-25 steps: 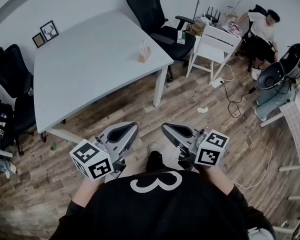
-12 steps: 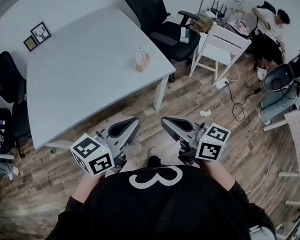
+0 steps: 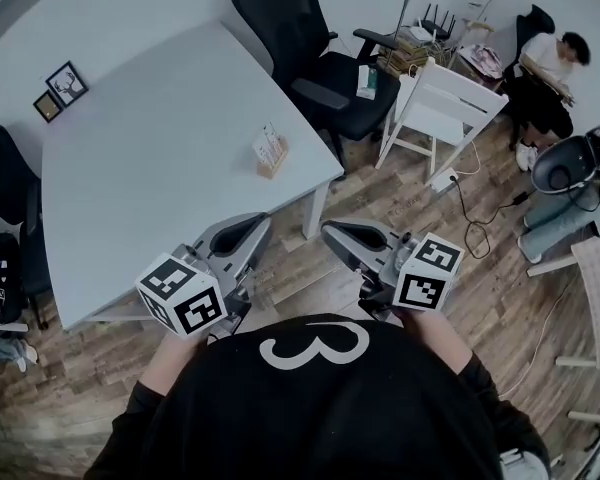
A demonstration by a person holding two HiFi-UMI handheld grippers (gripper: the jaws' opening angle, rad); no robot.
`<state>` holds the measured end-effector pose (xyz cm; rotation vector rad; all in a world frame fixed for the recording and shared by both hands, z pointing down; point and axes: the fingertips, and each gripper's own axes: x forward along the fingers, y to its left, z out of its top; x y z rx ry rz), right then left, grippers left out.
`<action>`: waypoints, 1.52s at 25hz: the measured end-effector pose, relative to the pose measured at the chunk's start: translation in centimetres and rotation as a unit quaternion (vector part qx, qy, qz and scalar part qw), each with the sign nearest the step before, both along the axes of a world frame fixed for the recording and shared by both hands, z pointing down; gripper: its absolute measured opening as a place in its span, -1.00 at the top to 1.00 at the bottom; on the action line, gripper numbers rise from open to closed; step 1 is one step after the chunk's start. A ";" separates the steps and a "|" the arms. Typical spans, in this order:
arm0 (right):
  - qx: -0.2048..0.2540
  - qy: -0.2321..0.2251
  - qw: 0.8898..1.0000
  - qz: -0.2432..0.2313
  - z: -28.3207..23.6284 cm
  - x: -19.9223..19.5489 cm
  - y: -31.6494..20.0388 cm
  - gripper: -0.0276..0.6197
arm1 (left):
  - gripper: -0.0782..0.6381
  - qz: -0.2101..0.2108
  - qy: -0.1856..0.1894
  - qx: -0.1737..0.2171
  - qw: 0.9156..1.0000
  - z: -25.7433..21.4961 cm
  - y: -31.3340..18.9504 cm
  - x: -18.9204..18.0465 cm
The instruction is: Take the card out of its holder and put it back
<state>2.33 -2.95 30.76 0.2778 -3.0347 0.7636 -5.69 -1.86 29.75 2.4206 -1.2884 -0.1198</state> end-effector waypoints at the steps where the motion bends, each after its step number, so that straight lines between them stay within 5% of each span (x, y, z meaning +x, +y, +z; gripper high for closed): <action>1: 0.001 -0.001 1.000 0.001 0.0 0.1 -0.5 0.89 | 0.74 -0.001 -0.003 0.002 1.000 0.0 -0.4 0.0; 17: 0.004 -0.006 1.000 0.020 0.7 0.5 -1.2 0.89 | 0.74 0.007 -0.015 -0.002 1.000 1.1 -1.6 -0.1; 29: -0.048 0.013 0.998 0.028 3.2 -2.5 -9.8 0.89 | 0.72 -0.041 -0.042 -0.059 0.997 5.1 -11.3 -5.1; 38: -0.078 0.023 0.996 0.034 5.5 -4.2 -12.7 0.89 | 0.44 -0.069 -0.068 -0.113 0.989 10.6 -14.4 -8.3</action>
